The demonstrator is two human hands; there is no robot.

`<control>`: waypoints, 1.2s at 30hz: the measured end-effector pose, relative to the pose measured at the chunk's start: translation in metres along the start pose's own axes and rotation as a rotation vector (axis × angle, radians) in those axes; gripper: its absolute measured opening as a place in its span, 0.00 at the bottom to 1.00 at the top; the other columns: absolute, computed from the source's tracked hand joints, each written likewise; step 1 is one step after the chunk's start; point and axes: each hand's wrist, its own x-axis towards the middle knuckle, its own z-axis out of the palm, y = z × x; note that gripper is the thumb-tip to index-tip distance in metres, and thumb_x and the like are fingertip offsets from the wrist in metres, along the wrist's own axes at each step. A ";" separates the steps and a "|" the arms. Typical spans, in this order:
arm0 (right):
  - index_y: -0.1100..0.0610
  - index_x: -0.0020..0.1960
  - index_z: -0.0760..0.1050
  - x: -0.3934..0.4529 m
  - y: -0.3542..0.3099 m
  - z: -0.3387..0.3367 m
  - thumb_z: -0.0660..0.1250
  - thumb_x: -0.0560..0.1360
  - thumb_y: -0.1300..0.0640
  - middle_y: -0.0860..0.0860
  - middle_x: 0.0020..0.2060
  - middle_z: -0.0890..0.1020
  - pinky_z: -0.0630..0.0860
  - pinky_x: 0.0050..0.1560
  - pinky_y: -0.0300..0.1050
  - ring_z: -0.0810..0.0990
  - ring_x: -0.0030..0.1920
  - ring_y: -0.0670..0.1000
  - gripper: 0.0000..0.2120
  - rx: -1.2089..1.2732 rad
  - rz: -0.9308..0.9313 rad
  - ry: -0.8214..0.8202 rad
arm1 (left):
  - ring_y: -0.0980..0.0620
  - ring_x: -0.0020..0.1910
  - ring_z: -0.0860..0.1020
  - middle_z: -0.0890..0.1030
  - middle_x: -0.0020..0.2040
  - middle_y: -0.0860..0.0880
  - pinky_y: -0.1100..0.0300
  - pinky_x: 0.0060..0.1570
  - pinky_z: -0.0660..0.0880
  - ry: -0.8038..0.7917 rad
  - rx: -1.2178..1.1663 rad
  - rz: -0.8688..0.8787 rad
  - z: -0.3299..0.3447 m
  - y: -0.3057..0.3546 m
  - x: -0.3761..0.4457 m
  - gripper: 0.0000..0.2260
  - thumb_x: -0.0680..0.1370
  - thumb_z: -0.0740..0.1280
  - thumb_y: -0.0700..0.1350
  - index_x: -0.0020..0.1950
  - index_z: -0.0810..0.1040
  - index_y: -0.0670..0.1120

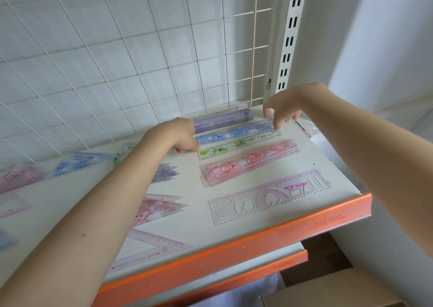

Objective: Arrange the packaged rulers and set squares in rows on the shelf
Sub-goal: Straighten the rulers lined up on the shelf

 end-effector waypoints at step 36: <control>0.61 0.55 0.78 0.014 0.000 0.002 0.72 0.70 0.58 0.51 0.35 0.85 0.68 0.40 0.36 0.84 0.43 0.49 0.15 0.117 0.010 0.027 | 0.48 0.35 0.80 0.83 0.44 0.37 0.55 0.52 0.79 0.106 -0.523 -0.077 0.009 -0.003 0.000 0.16 0.71 0.71 0.32 0.57 0.74 0.38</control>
